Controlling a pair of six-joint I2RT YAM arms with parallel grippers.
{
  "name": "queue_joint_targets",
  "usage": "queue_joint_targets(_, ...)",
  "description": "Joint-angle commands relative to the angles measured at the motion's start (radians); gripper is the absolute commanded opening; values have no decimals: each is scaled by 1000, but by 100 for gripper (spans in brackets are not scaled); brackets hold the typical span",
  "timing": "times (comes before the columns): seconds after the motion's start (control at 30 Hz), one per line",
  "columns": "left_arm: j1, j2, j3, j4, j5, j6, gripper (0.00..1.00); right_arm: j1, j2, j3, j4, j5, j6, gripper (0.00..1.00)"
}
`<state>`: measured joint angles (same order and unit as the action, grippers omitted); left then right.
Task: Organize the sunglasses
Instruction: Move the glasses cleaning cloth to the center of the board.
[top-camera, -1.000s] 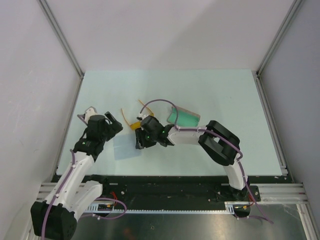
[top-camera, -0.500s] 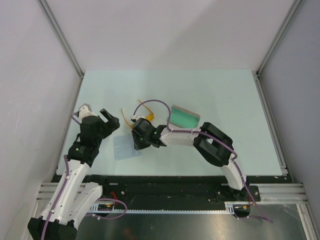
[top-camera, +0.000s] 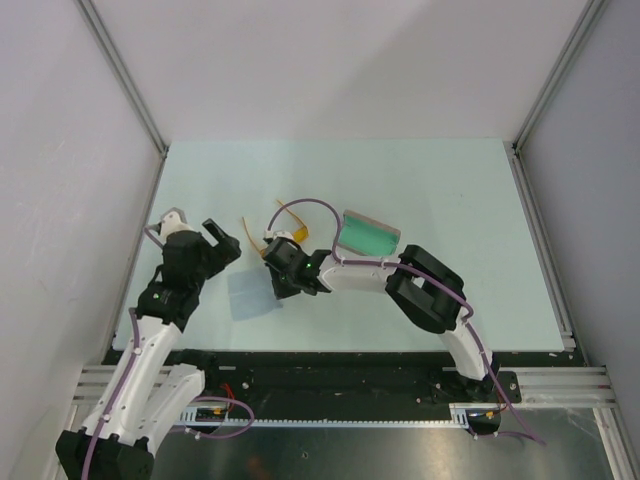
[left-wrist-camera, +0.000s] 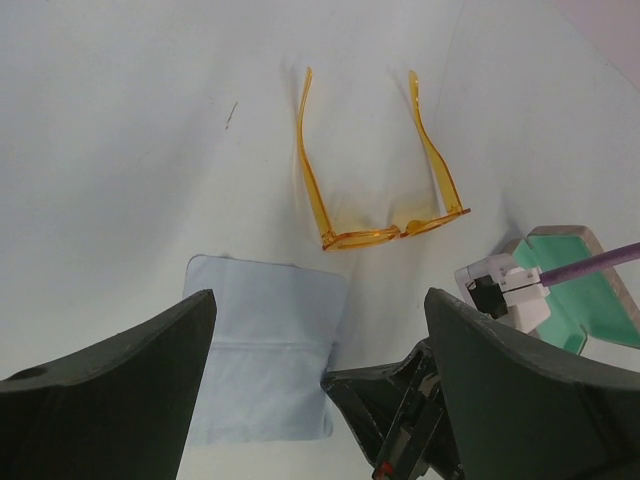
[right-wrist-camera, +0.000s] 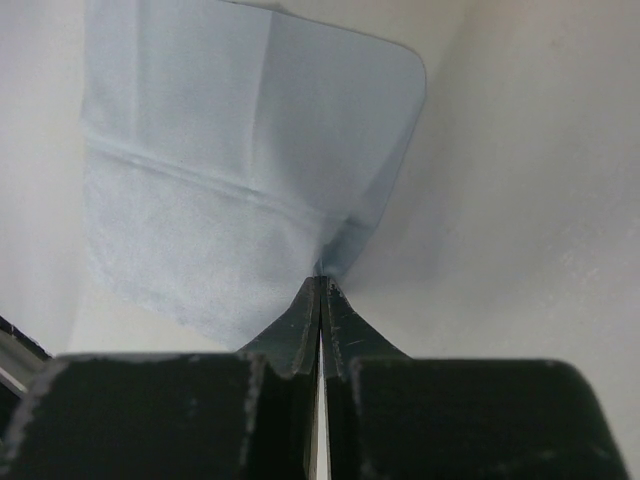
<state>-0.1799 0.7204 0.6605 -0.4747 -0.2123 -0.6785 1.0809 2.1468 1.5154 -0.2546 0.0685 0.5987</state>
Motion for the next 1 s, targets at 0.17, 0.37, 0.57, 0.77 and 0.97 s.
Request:
queue_joint_targets(0.17,5,19,21,8,51,25,91,4,-36,-44,-216,118,-7,0)
queue_joint_targets(0.37,3,39,-16,10,103,5,91,8,-128,-162,-288,181,-2,0)
queue_joint_targets(0.57,-13,100,-61,16,166,-3,91,14,-215,-279,-330,217,30,0)
queue_joint_targets(0.77,-64,146,-111,50,194,-24,91,24,-280,-314,-359,269,50,46)
queue_joint_targets(0.97,-96,172,-156,99,203,-35,90,24,-315,-317,-370,300,56,52)
